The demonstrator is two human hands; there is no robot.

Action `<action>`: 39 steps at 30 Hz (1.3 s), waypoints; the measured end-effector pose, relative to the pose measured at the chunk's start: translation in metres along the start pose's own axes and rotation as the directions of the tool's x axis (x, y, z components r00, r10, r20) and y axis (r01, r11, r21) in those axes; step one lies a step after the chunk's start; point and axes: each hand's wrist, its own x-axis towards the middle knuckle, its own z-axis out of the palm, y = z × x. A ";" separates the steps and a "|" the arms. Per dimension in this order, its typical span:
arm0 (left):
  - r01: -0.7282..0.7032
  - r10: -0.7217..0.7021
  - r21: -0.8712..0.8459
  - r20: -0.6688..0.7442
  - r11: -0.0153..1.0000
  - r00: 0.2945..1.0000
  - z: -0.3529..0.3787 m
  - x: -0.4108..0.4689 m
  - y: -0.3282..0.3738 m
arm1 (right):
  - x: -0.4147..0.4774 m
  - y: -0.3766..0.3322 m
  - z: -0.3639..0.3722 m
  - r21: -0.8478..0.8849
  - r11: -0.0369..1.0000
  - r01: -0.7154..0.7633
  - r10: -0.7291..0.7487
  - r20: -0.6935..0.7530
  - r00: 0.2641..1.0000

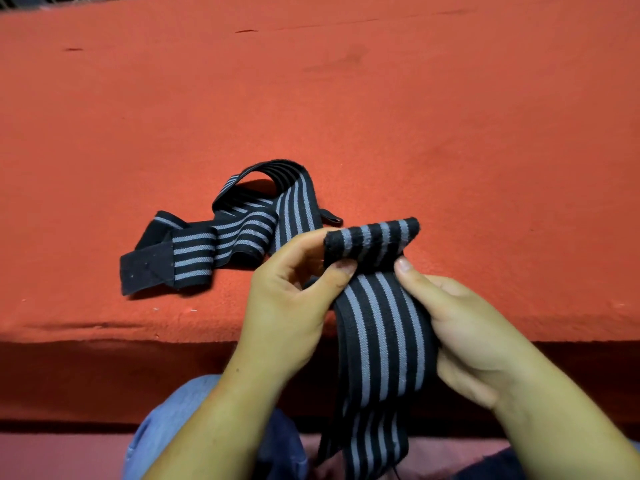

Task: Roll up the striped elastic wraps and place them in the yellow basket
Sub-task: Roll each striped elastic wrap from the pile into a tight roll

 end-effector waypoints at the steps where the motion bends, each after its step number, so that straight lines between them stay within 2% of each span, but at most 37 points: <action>1: 0.005 -0.005 -0.001 0.003 1.000 1.000 0.000 0.000 0.001 | 0.000 -0.001 0.000 0.027 1.000 0.008 -0.007 -0.011 1.000; 4: 0.005 -0.005 0.022 0.025 1.000 1.000 0.000 0.001 0.003 | 0.002 -0.002 -0.002 0.100 0.994 0.039 -0.038 -0.018 0.999; 8: -0.048 0.042 0.127 0.052 0.991 0.998 -0.003 0.001 0.000 | 0.002 -0.002 -0.005 0.053 0.996 0.073 -0.079 0.116 0.990; 13: -0.146 0.120 0.247 0.115 0.958 0.986 -0.006 0.000 -0.004 | 0.001 -0.001 -0.004 -0.012 0.986 0.164 -0.163 0.050 0.985; 18: -0.032 0.015 0.159 0.107 0.987 0.994 -0.005 -0.001 -0.004 | 0.002 -0.001 -0.004 -0.029 0.983 0.184 -0.185 -0.022 0.983; 21: 0.221 -0.213 -0.060 0.114 0.973 0.970 -0.001 0.000 -0.004 | 0.003 0.001 -0.006 -0.031 0.982 0.189 -0.189 -0.002 0.982; 23: 0.306 -0.284 -0.148 0.149 0.941 0.947 -0.002 0.000 -0.004 | 0.004 0.001 -0.007 -0.049 0.979 0.196 -0.197 0.003 0.980; 27: 0.242 -0.215 -0.121 0.204 0.963 0.955 -0.002 -0.002 -0.003 | 0.002 0.001 -0.007 -0.092 0.971 0.219 -0.215 0.054 0.975; 31: 0.171 -0.164 -0.068 0.107 0.983 0.981 -0.002 0.000 -0.001 | 0.002 0.003 -0.005 -0.125 0.966 0.226 -0.222 0.049 0.974; 34: 0.137 -0.133 -0.063 0.066 0.989 0.989 -0.002 -0.002 0.001 | 0.001 0.002 -0.004 -0.127 0.977 0.170 -0.163 0.061 0.985; 39: 0.160 -0.149 -0.091 0.113 0.983 0.982 -0.001 -0.003 0.000 | 0.000 0.000 -0.002 -0.125 0.968 0.216 -0.213 0.035 0.976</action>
